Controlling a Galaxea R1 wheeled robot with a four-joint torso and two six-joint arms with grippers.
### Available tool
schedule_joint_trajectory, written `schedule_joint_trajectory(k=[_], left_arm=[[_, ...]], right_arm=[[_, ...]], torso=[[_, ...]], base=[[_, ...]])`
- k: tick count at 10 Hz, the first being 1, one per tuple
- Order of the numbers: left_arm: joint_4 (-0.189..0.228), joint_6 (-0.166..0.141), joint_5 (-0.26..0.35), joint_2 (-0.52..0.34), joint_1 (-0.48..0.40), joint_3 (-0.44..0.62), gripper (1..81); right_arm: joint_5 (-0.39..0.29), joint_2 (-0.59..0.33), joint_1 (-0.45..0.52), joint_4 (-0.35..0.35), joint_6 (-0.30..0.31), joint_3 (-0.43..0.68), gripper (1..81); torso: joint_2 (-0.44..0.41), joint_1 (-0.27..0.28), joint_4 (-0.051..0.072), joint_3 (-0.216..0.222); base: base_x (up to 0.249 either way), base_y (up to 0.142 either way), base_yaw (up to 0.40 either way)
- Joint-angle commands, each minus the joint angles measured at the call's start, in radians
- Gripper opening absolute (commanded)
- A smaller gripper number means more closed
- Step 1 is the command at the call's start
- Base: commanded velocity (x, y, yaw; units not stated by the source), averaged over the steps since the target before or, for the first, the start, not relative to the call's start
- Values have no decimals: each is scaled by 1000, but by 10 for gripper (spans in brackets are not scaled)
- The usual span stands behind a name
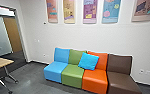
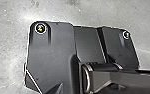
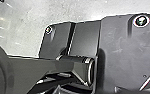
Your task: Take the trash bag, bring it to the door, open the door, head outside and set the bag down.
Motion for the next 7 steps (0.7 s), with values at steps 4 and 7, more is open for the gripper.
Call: schedule_joint_trajectory(k=[4,7], left_arm=[[-2,5,49,-2,-62,7,811],[2,5,49,-1,-62,7,811]], right_arm=[[-43,-10,48,-1,2,13,811],[-43,-10,48,-1,2,13,811]], torso=[[0,1,0,0],[0,1,0,0]], base=[[148,-34,0],[106,0,0]])
